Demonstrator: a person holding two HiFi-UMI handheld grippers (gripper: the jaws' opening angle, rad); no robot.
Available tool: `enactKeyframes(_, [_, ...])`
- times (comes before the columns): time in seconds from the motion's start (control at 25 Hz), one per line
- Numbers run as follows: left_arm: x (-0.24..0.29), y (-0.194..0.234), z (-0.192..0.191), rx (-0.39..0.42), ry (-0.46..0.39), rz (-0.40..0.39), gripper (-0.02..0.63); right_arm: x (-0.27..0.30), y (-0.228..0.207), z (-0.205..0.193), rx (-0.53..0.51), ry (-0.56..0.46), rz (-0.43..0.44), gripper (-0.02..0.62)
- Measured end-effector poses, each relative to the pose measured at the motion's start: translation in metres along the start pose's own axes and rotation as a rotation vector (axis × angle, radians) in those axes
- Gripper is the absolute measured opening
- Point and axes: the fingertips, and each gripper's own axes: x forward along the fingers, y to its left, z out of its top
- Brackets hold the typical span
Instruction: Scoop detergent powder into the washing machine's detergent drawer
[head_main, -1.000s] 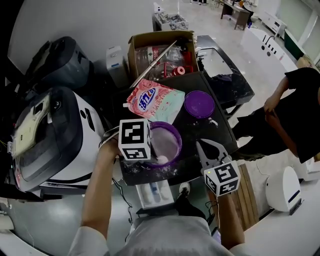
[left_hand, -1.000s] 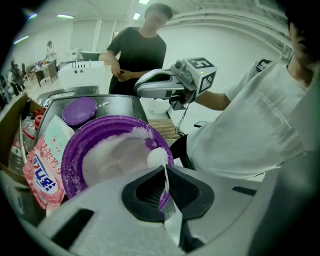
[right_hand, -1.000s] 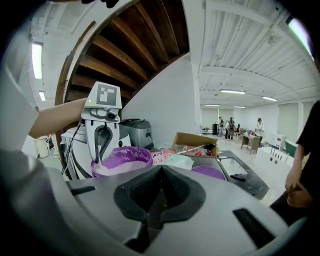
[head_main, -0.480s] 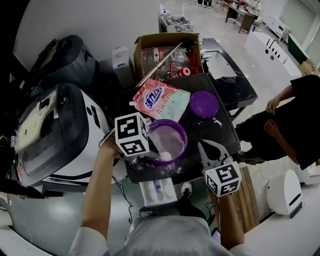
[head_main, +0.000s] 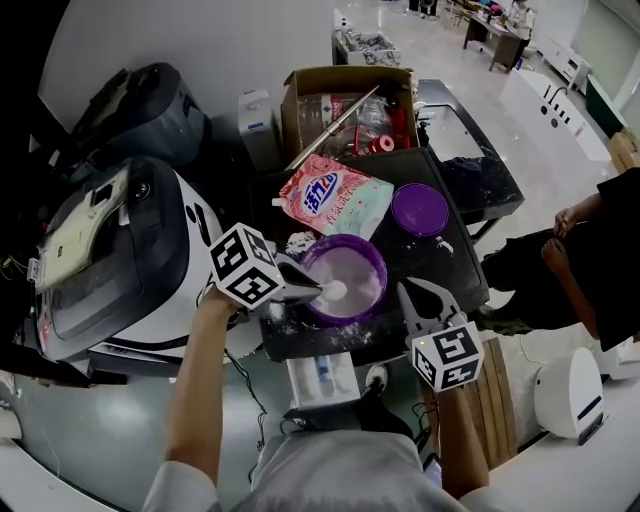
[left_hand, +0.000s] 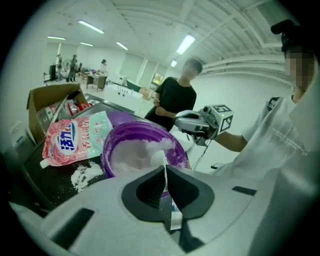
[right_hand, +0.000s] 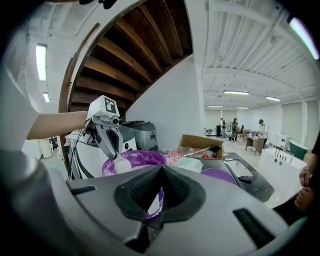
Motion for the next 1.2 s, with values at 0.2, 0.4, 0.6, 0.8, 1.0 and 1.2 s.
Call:
enactKeyframes(0.2, [-0.013, 0.013, 0.008, -0.080, -0.207, 0.075, 0.015, 0.002, 0.011, 0.009, -0.045, -0.005, 0.015, -0.003])
enactKeyframes(0.4, [-0.028, 0.018, 0.016, -0.174, -0.438, 0.102, 0.015, -0.002, 0.017, 0.024, -0.085, -0.015, 0.009, -0.003])
enactKeyframes(0.6, [-0.039, 0.015, 0.013, -0.269, -0.628, 0.135, 0.015, -0.007, 0.031, 0.034, -0.120, -0.020, 0.004, -0.003])
enactKeyframes(0.8, [-0.039, 0.008, 0.000, -0.395, -0.802, 0.103, 0.015, -0.010, 0.049, 0.040, -0.141, -0.026, -0.003, -0.003])
enactKeyframes(1.0, [-0.045, -0.001, -0.006, -0.432, -0.879, 0.084, 0.015, -0.016, 0.066, 0.042, -0.153, -0.031, -0.018, -0.003])
enactKeyframes(1.2, [-0.054, -0.009, -0.010, -0.448, -0.957, 0.052, 0.015, -0.024, 0.081, 0.040, -0.159, -0.036, -0.046, -0.003])
